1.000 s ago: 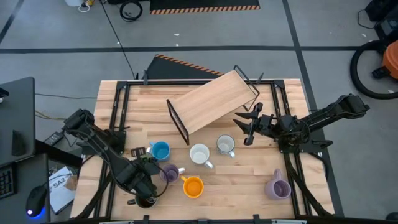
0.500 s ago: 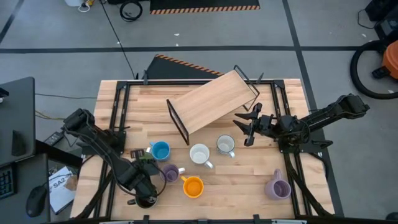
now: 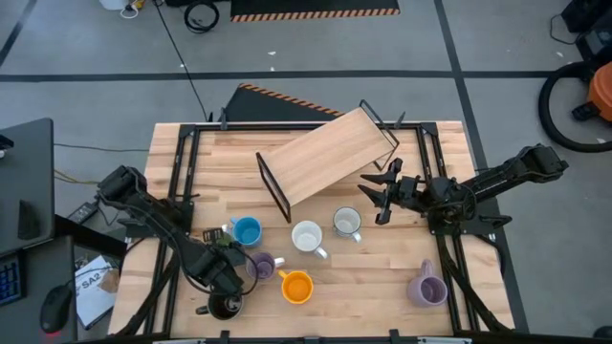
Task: Place coffee mugs
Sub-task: Put the green mug on the shelf
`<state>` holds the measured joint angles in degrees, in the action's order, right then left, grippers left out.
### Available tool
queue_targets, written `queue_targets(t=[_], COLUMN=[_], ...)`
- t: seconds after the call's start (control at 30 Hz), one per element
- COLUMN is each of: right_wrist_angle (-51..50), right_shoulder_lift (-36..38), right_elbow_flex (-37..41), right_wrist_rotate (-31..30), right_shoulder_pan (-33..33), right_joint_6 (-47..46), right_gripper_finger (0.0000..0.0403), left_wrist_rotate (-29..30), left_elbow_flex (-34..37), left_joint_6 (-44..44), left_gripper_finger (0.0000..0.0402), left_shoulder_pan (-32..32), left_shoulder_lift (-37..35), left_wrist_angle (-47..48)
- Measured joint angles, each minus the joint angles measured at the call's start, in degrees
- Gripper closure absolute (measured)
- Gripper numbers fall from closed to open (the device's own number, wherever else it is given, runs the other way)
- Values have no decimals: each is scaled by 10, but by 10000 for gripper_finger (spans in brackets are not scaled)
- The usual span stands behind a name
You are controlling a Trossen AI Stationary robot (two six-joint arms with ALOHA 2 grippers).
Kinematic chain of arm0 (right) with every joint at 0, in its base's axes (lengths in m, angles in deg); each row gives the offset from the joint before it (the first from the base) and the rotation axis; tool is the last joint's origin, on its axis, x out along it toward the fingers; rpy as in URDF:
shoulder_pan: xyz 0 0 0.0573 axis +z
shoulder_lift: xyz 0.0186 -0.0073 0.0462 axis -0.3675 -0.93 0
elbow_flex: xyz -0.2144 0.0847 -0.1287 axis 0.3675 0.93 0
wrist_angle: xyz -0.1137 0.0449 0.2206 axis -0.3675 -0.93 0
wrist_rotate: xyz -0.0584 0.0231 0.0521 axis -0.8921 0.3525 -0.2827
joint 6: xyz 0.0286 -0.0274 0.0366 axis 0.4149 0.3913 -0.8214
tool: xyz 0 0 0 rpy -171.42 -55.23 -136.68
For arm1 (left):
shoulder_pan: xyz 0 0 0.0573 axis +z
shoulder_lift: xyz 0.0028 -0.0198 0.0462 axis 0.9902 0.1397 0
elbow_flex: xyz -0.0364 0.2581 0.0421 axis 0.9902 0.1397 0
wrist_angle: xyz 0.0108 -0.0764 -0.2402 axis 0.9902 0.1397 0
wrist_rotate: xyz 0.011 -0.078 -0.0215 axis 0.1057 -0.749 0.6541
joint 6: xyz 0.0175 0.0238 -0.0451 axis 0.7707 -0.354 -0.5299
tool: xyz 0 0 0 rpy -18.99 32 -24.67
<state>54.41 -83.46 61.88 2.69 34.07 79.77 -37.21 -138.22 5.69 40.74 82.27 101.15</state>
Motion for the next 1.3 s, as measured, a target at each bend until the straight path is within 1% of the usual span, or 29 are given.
queue_targets(t=[0.1,0.17,0.43,0.57,0.8,0.9,1.03,1.13,1.3], right_wrist_angle=[1,0,15,18,18,18,15,14,16], right_shoulder_lift=[-1,-5,-19,-20,-20,-20,-25,-32,-38], right_elbow_flex=[0,0,0,0,0,0,0,0,0], right_wrist_rotate=[0,0,-1,-1,0,0,0,-1,-3], right_shoulder_pan=[0,0,-3,-3,-3,-3,-3,-3,-3], right_joint_6=[-2,-4,-4,-4,-6,-7,-15,-22,-35], right_gripper_finger=[265,265,265,265,265,265,265,265,265], left_wrist_rotate=[-1,1,-14,-40,-135,-139,-139,-139,-130], left_elbow_flex=[0,0,0,0,-1,-1,-4,-36,-122], left_joint_6=[8,8,1,-8,7,11,30,53,111], left_gripper_finger=[369,378,378,376,375,375,374,374,373], left_shoulder_pan=[7,10,17,32,86,120,165,191,229], left_shoulder_lift=[-9,-18,-65,-95,-162,-202,-253,-274,-291], left_wrist_angle=[2,1,17,45,82,96,89,90,90])
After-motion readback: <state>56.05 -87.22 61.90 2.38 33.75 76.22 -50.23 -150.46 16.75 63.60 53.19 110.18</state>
